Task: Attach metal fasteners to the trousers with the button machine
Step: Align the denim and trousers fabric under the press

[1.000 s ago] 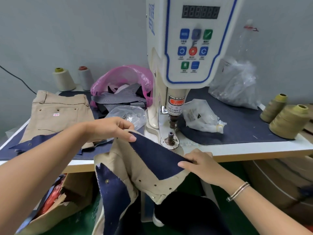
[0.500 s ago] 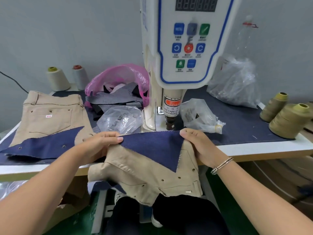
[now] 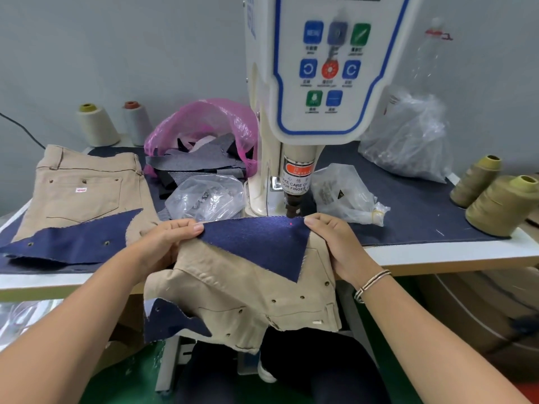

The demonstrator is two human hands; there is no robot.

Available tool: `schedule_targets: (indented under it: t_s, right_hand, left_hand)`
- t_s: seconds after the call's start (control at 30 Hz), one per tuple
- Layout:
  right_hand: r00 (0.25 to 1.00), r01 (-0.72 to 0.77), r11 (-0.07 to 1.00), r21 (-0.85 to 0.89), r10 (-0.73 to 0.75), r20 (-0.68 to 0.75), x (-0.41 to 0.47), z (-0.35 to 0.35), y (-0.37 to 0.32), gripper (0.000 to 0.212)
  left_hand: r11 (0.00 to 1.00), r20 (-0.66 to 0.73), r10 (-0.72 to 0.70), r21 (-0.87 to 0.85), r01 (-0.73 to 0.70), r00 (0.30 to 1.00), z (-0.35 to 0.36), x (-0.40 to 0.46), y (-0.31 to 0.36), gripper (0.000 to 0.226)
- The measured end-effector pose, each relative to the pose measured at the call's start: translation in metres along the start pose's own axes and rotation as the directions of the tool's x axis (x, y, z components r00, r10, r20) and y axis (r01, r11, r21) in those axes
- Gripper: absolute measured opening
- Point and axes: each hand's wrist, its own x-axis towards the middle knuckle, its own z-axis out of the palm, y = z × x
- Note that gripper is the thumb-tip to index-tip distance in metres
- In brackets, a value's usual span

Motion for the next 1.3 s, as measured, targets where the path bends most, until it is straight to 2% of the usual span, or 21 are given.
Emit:
schedule_targets:
  t_s: [0.2, 0.6, 0.77, 0.93, 1.0, 1.1, 1.2, 1.3]
  right_hand:
    - [0.996, 0.043, 0.999, 0.012, -0.042, -0.084, 0.000, 0.003, 0.003, 0.021]
    - [0.994, 0.058, 0.998, -0.016, -0.059, -0.095, 0.000, 0.003, 0.005, 0.015]
    - [0.991, 0.067, 0.997, -0.040, -0.071, -0.110, 0.001, 0.004, 0.006, 0.020]
    - [0.991, 0.063, 0.996, -0.066, -0.070, -0.115, -0.001, 0.004, 0.005, 0.023]
    - [0.990, 0.076, 0.996, -0.037, -0.080, -0.119, -0.003, 0.002, 0.006, 0.025]
    - [0.984, 0.125, 0.992, 0.007, -0.123, -0.132, -0.012, -0.005, 0.010, 0.027]
    - [0.958, 0.218, 0.973, -0.072, -0.228, -0.175, -0.023, -0.017, 0.011, 0.026]
    - [0.959, 0.209, 0.962, -0.177, -0.237, -0.156, -0.031, -0.034, 0.005, 0.023]
  left_hand:
    - [0.999, -0.020, 0.031, -0.027, -0.032, 0.999, -0.001, 0.002, -0.001, 0.018]
    - [0.999, -0.033, 0.035, 0.002, -0.035, 0.999, -0.003, 0.003, -0.003, 0.029]
    - [0.999, -0.029, 0.043, -0.005, -0.043, 0.999, -0.001, 0.003, -0.002, 0.035]
    - [0.998, -0.016, 0.058, 0.024, -0.057, 0.998, 0.000, 0.002, -0.001, 0.028]
    - [0.993, -0.011, 0.107, 0.050, -0.106, 0.994, 0.006, 0.001, -0.001, 0.023]
    - [0.926, -0.027, 0.320, 0.220, -0.307, 0.947, 0.022, 0.001, -0.003, 0.023]
    - [0.804, -0.074, 0.515, 0.389, -0.450, 0.854, 0.043, 0.002, -0.008, 0.015]
    - [0.725, -0.083, 0.590, 0.492, -0.482, 0.803, 0.061, 0.010, -0.013, 0.019]
